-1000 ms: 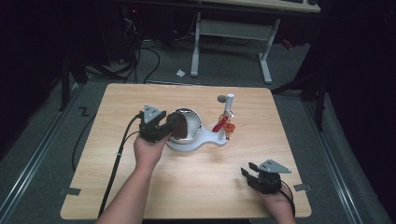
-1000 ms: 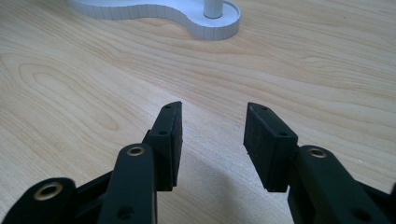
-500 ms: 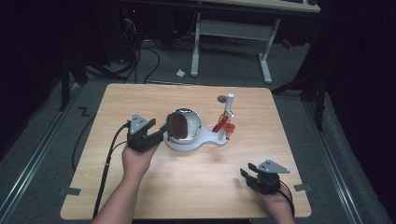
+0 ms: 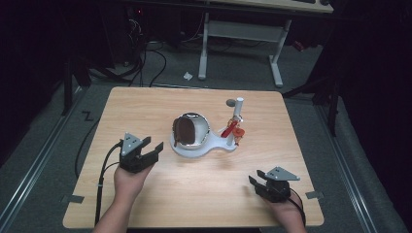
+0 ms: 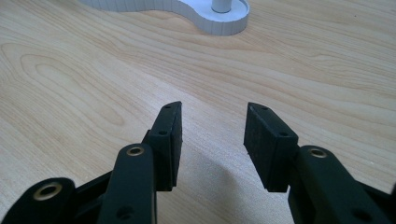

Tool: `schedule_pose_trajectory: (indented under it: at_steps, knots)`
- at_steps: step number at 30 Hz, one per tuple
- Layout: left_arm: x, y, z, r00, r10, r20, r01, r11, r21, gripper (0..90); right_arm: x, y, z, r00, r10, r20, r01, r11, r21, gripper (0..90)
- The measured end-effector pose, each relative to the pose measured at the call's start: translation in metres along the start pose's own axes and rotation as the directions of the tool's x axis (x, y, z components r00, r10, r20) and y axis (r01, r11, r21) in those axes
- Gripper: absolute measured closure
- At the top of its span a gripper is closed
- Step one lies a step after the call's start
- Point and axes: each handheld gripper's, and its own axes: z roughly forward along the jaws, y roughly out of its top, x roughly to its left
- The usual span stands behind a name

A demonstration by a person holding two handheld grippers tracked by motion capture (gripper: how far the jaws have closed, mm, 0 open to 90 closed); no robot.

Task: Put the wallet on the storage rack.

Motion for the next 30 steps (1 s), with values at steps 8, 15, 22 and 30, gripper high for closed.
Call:
schedule_pose_trajectory:
  at_steps: [8,15,22,30]
  knots:
    - [0.013,-0.036,-0.013,0.9999,0.007,-0.011,-0.006,0.9953,0.097,43.9,0.001,-0.001,0.001,1.0,-0.001,-0.002,0.001,1.0,0.006,57.4]
    - [0.027,-0.065,-0.027,0.9993,0.029,-0.024,-0.024,0.9817,0.189,43.4,0.002,-0.001,0.003,1.0,-0.004,-0.004,0.004,1.0,0.012,57.4]
    - [0.032,-0.096,-0.059,0.9956,0.077,-0.053,-0.062,0.9697,0.236,42.9,0.002,-0.002,0.002,1.0,-0.003,0.006,0.003,1.0,0.017,57.3]
    - [0.037,-0.092,-0.06,0.9976,0.061,-0.033,-0.053,0.9787,0.198,42.4,0.003,-0.002,0.004,0.9995,0.004,0.032,-0.005,1.0,0.027,57.3]
